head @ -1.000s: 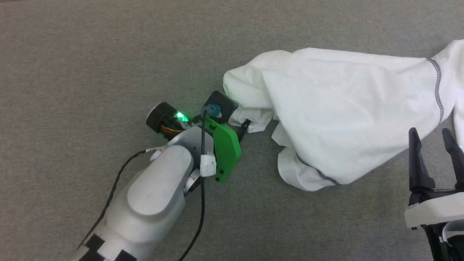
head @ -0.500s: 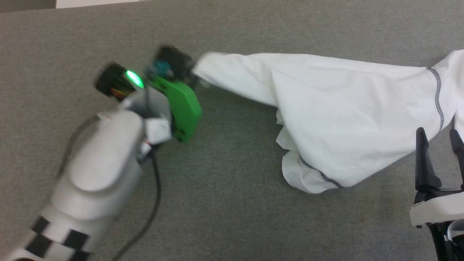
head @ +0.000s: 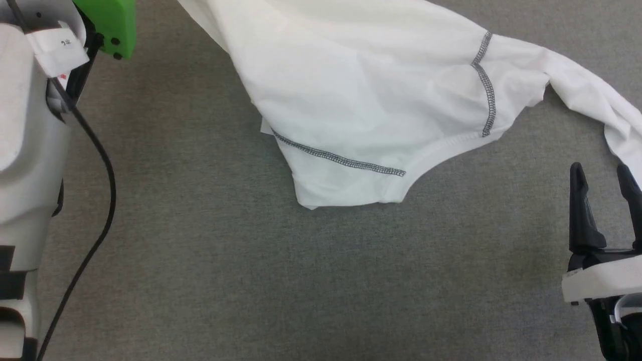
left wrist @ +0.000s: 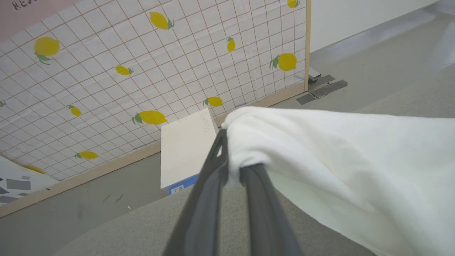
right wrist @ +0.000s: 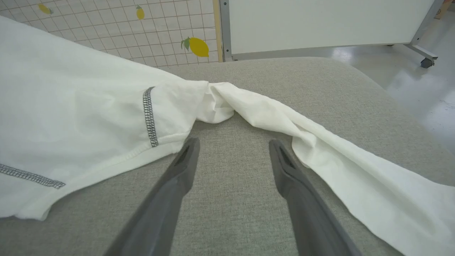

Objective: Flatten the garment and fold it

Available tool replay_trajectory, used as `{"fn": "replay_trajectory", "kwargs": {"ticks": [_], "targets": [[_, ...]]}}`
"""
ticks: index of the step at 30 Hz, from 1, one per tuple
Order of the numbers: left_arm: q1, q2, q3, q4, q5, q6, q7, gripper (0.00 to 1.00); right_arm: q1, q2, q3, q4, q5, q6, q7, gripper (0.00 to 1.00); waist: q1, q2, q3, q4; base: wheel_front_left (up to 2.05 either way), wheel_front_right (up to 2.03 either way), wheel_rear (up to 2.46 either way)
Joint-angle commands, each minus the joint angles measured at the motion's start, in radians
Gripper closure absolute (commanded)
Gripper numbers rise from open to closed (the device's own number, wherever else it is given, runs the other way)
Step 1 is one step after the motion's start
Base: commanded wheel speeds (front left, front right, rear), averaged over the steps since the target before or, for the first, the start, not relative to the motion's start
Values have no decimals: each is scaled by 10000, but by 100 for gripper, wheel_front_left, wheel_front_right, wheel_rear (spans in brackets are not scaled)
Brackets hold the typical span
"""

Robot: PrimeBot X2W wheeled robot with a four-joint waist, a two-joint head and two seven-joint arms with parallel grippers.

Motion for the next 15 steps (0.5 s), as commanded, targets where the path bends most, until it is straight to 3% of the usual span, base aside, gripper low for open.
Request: {"fn": "replay_trajectory", "kwargs": {"ticks": [1, 2, 6, 10, 15], "targets": [[-116, -148, -21, 325, 41, 99, -181, 0, -210, -1, 47, 9, 22, -15, -72, 0, -1, 0, 523, -361, 0, 0, 0], [188, -861, -30, 1555, -441, 117, -623, 0, -369, -1, 166, 107, -20, -15, -77, 0, -1, 0, 713, -349, 0, 0, 0], [558, -1055, 220, 2038, -899, 149, -1030, 0, -378, -1, 181, 159, -176, -15, 37, 0, -1, 0, 248, -15, 0, 0, 0], [984, -1131, 351, 1508, -1135, 159, -1448, 0, -221, -1, 104, 169, -235, -15, 166, 0, -1, 0, -386, 285, 0, 0, 0], [2294, -1506, 195, -334, -1516, 307, -1427, 0, 158, -1, -6, 215, -198, -15, 323, 0, -1, 0, -1225, 638, 0, 0, 0]]}}
